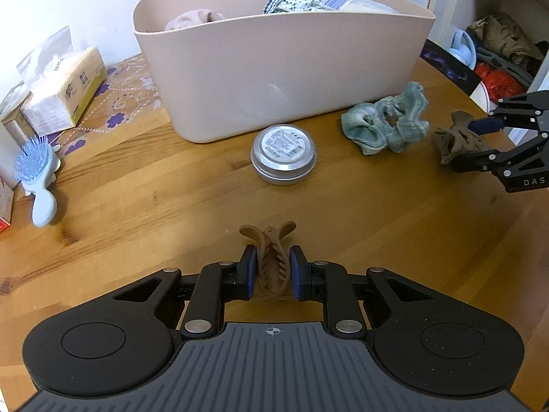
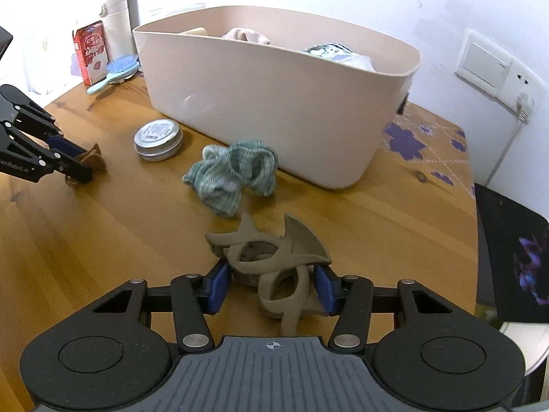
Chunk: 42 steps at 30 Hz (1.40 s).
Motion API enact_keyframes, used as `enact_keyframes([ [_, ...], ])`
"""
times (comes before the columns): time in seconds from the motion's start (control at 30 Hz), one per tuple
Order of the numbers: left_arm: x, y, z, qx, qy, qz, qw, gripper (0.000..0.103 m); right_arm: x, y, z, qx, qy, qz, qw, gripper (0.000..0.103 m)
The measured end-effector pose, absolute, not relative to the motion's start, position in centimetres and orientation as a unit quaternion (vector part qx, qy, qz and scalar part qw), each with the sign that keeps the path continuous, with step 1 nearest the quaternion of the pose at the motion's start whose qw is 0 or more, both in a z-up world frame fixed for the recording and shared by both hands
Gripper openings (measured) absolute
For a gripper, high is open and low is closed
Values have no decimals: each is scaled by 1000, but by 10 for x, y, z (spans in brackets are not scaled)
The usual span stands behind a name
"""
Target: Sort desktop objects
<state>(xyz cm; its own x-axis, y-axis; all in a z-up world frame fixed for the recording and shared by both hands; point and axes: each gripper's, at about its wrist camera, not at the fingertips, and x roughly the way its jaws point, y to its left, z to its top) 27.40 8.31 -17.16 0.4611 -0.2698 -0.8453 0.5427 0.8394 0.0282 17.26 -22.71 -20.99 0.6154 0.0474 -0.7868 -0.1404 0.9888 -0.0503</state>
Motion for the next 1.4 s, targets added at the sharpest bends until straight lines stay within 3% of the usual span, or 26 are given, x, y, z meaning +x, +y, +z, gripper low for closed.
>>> enact_keyframes([
  [0.8, 250, 77, -104, 157, 406, -262, 861, 20, 126, -219, -137, -45, 370, 43, 927, 50],
  [1.4, 288, 43, -36, 169, 338, -269, 886, 20, 163, -233, -64, -85, 291, 52, 952, 50],
])
